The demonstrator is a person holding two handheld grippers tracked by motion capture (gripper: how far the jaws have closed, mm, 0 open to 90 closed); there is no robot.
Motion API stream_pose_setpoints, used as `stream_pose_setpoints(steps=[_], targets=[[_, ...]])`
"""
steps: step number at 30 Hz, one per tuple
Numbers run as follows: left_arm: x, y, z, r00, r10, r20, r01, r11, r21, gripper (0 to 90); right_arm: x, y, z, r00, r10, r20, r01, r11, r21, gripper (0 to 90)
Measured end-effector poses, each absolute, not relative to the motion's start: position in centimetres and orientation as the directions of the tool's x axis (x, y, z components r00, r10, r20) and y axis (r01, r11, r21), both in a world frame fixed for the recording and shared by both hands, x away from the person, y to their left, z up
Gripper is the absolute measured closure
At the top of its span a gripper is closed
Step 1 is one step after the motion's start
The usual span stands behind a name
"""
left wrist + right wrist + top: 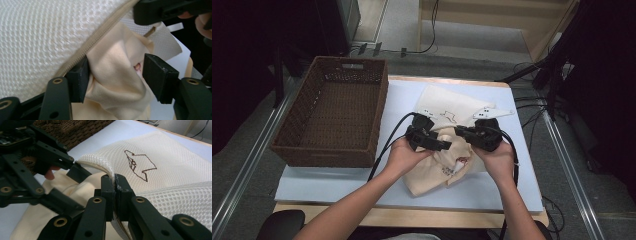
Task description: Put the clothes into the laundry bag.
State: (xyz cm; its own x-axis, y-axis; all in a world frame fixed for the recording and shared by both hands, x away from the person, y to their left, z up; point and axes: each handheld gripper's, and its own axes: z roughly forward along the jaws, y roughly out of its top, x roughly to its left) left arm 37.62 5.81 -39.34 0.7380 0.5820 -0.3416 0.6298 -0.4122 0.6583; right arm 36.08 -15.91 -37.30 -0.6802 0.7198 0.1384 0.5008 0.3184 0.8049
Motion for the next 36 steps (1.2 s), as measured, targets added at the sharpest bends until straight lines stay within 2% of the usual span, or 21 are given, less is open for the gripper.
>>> stream_pose_setpoints(steps=[3, 17, 21, 30, 36], targets=[[37.1, 6.1, -39.0, 0.749, 0.581, -0.319, 0.61, -0.418, 0.673, 38.3, 36.1, -16.0, -37.3, -0.677, 0.723, 0.138, 0.5, 0.314, 0.807, 88.0], [35.1, 8.8, -37.9, 0.755, 0.561, -0.339, 0.609, -0.408, 0.681, 34.6, 36.2, -16.1, -37.3, -0.673, 0.726, 0.14, 0.503, 0.311, 0.806, 88.0], [33.9, 9.3, -37.8, 0.766, 0.559, -0.318, 0.594, -0.428, 0.681, 31.5, 36.2, -16.2, -37.3, -0.672, 0.727, 0.14, 0.504, 0.311, 0.806, 87.9], [32.3, 10.6, -39.4, 0.753, 0.555, -0.355, 0.627, -0.438, 0.645, 28.9, 36.2, -16.2, -37.4, -0.671, 0.728, 0.139, 0.505, 0.312, 0.805, 88.0], [32.0, 9.9, -40.8, 0.758, 0.56, -0.335, 0.626, -0.48, 0.614, 28.0, 36.2, -16.1, -37.4, -0.671, 0.729, 0.139, 0.505, 0.311, 0.805, 88.0]])
